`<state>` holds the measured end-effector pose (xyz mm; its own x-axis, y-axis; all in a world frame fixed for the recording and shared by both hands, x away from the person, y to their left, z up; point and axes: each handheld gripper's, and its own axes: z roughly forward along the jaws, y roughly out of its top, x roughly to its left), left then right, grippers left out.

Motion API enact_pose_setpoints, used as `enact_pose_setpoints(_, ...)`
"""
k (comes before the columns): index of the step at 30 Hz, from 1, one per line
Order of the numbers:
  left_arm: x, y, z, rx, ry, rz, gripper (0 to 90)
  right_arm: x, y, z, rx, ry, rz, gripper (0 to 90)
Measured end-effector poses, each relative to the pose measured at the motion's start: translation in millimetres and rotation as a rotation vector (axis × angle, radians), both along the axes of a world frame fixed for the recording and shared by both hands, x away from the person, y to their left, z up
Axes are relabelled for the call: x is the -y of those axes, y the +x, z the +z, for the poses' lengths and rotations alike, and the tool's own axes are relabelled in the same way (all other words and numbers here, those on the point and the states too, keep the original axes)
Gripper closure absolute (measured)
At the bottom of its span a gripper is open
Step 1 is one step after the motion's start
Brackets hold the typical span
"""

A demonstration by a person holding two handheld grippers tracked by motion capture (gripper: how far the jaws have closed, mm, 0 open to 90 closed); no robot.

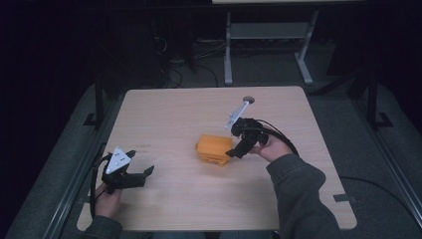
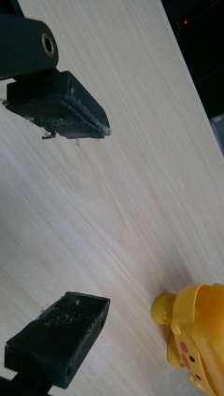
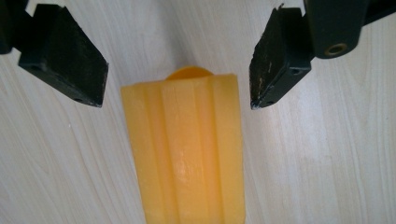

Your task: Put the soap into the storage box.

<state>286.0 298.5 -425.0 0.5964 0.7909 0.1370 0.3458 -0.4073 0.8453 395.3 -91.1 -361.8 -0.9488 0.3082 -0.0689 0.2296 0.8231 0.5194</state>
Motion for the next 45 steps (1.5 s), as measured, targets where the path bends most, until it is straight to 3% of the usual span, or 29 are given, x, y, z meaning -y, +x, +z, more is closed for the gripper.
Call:
enact_pose_setpoints(10,0.6,-0.2,-0.1,0.001,-0.001,0.000,14.1,7.6,-4.5,4.2,0.005,0.002,-0.007,19.4)
enact_pose_setpoints(28,0.2,0.2,-0.4,-0.001,0.007,0.003,14.1,25.0,-9.4,-2.0,-0.001,0.024,-0.031,19.6)
enact_pose_setpoints(45,0.0,0.4,-0.6,-0.004,0.003,0.004,14.1,33.8,-13.8,-0.8,-0.005,0.003,-0.041,19.6)
